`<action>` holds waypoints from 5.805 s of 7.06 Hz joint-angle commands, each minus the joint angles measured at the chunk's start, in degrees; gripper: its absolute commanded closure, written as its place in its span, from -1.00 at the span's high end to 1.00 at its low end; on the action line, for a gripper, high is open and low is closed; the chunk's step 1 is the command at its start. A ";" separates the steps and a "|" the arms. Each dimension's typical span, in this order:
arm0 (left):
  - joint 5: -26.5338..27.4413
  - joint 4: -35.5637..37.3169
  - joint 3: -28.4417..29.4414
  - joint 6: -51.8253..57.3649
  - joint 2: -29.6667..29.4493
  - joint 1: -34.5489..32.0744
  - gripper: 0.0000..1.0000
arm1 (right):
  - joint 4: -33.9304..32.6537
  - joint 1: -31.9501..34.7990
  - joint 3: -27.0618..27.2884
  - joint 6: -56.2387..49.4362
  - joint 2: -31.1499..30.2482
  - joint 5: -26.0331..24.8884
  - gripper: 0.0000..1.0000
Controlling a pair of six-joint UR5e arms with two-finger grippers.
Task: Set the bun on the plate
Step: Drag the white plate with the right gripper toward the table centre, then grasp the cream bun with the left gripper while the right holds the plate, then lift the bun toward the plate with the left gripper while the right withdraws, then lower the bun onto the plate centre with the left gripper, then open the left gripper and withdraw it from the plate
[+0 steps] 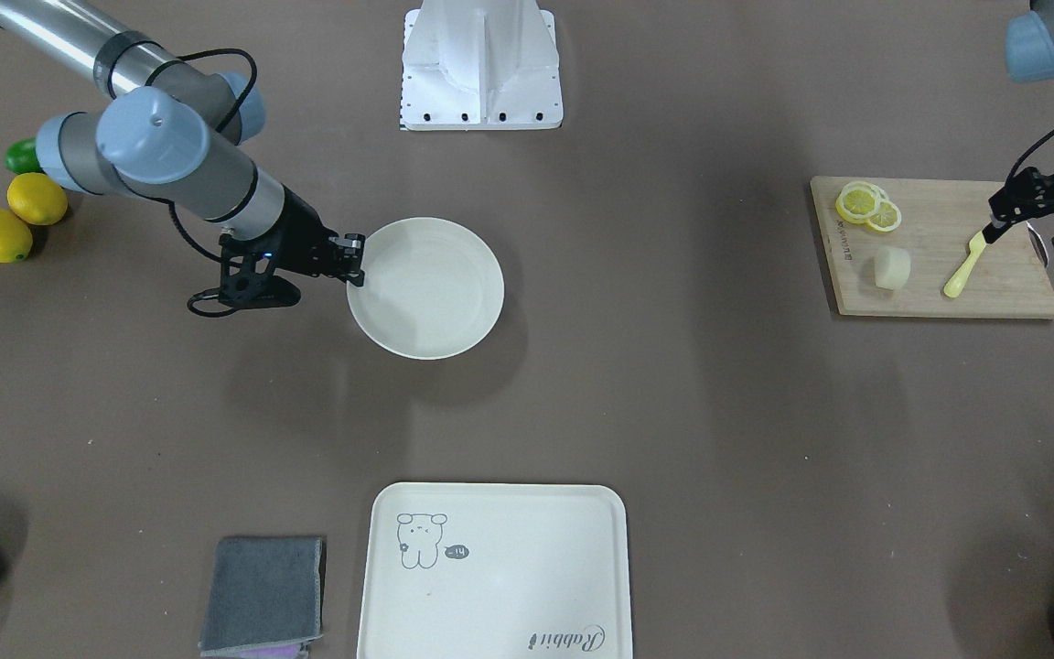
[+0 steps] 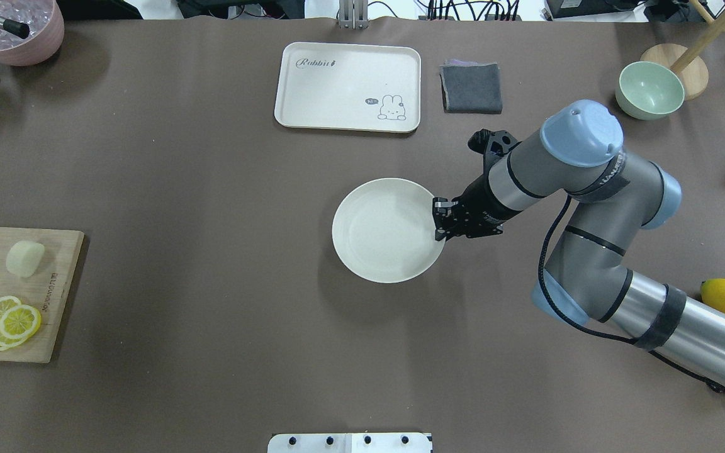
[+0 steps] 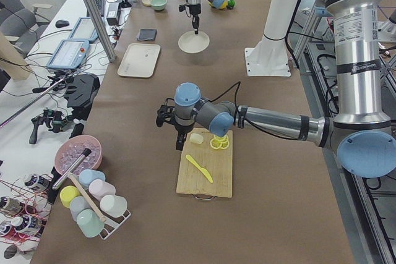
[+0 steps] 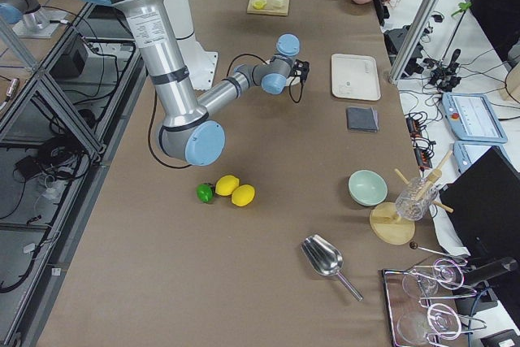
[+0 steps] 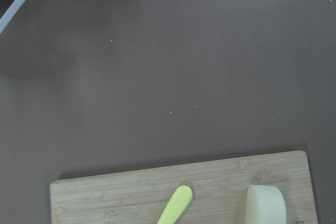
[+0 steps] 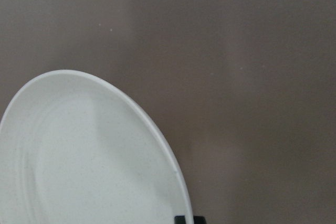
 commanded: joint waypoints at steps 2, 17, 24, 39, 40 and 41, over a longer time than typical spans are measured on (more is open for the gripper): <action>7.65 -8.37 3.97 -9.36 -1.35 11.57 0.90 | 0.00 -3.22 -3.14 0.99 3.67 -2.63 -1.00; 5.39 -9.81 -1.53 -18.28 -6.76 16.23 -0.63 | 0.09 1.76 -1.84 4.77 3.08 -0.45 0.98; 27.56 12.64 15.28 -44.07 -50.64 40.81 -0.55 | -0.44 24.17 -0.25 -37.28 -21.95 5.80 0.99; 18.85 21.03 1.33 -33.77 -43.95 31.13 0.93 | -6.56 33.92 -0.25 -51.42 -24.10 7.74 0.99; 17.08 26.11 -3.69 -24.92 -39.64 26.39 0.93 | -16.43 39.17 0.18 -64.10 -23.49 7.74 0.99; 14.54 31.30 -5.22 -15.08 -36.72 20.51 0.93 | -25.57 43.75 -0.42 -76.15 -20.96 6.96 0.99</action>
